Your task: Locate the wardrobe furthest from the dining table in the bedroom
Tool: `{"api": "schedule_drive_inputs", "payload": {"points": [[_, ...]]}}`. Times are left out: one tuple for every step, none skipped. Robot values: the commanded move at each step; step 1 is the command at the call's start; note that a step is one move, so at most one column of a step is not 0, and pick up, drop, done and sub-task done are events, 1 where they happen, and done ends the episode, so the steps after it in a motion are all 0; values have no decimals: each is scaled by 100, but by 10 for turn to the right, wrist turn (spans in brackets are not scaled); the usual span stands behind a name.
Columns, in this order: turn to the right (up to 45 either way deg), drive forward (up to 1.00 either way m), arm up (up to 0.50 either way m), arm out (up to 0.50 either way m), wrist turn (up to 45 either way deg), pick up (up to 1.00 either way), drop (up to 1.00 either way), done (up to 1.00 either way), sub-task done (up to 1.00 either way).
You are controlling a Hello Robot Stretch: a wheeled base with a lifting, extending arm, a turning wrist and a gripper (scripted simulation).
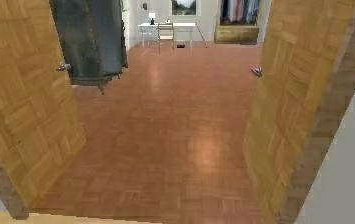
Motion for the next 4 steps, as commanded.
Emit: {"api": "schedule_drive_inputs", "payload": {"points": [[0,100,0,0,0,0,0,0,0],[0,40,0,0,0,0,0,0,0],[90,0,0,0,0,0,0,0,0],[0,100,0,0,0,0,0,0,0]]}}
